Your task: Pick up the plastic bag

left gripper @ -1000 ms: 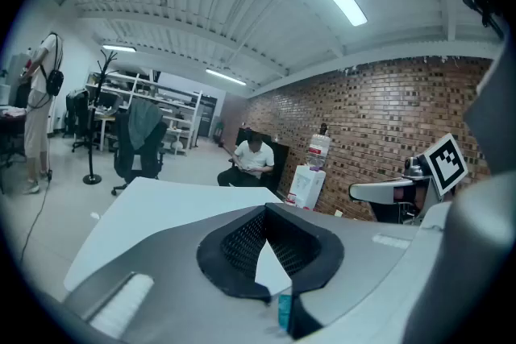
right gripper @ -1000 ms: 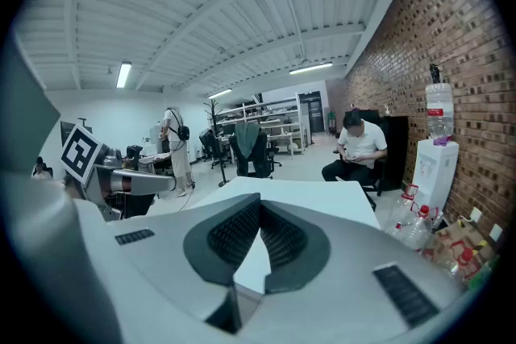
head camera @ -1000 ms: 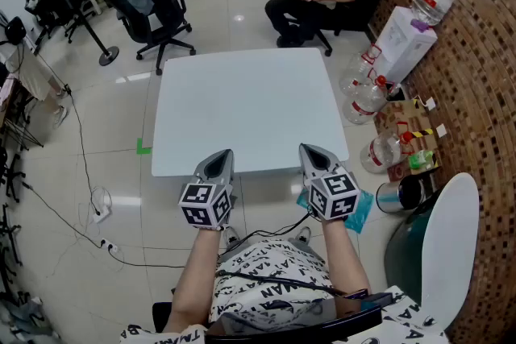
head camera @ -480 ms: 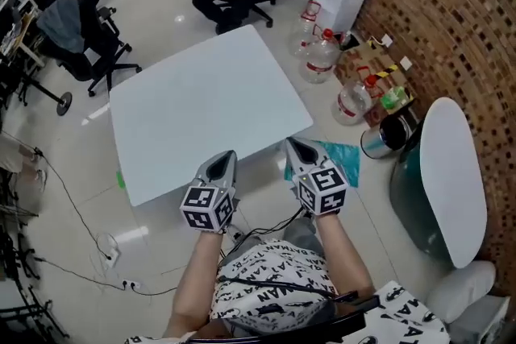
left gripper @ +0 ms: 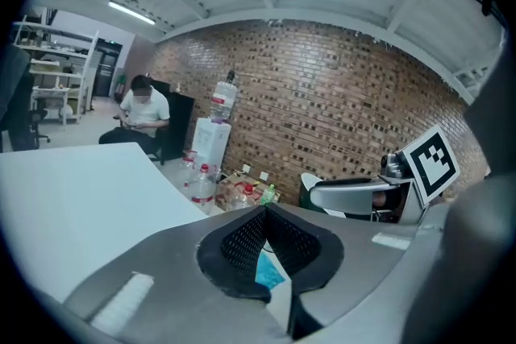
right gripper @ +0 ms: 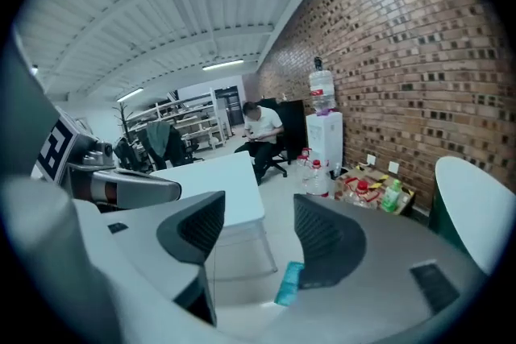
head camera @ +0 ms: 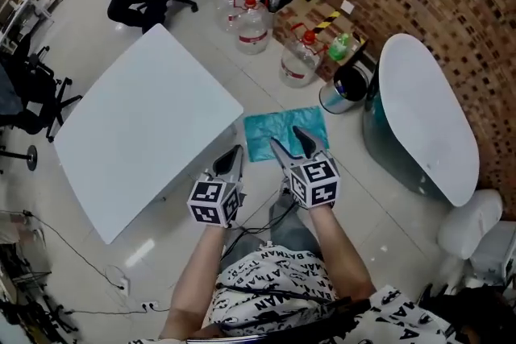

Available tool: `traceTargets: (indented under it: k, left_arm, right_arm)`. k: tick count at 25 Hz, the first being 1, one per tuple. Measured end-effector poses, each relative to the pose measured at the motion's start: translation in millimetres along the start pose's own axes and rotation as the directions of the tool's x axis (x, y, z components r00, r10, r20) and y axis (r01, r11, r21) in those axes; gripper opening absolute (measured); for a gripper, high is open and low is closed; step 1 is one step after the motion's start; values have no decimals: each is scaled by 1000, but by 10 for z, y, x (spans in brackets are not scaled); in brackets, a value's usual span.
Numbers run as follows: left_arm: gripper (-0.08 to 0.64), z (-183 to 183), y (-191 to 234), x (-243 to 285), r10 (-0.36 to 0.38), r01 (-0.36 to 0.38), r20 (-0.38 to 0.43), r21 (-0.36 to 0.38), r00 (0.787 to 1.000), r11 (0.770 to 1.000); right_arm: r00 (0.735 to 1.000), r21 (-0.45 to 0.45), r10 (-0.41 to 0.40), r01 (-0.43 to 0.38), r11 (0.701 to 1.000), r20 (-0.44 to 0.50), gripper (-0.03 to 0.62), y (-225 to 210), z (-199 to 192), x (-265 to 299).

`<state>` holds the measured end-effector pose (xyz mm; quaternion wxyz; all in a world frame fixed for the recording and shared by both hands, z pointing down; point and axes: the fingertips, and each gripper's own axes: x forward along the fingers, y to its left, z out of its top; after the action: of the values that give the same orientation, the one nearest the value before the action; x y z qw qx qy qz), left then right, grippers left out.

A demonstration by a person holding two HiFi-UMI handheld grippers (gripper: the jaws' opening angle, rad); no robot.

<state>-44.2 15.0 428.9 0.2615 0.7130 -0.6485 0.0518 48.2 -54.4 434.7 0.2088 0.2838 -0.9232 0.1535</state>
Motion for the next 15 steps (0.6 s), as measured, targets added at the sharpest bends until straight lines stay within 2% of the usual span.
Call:
traceTargets:
  k: [1,5,9,15]
  left_arm:
    - [0,-54,-90,169,-18,18,-17,4,1000,1000]
    - [0,-317,-401,835,-80,81,-83,9,993,997]
    - [0,-708,-640,1440,-125,129,-172,13,977,992]
    - [0,-1394,-629,2325,-134,140,-269,2,954,990]
  right_arm:
    - [1000,28,-10,11,1000,-15,304,-172,-91,6]
    - [993,101,-72,81,992,-96,305,-890,-580,47]
    - [972,185,-145,179,966,-183,305,-1631,-1278,61]
    - [932,261,-203,285,923,-300,305,-2520,-2334,343]
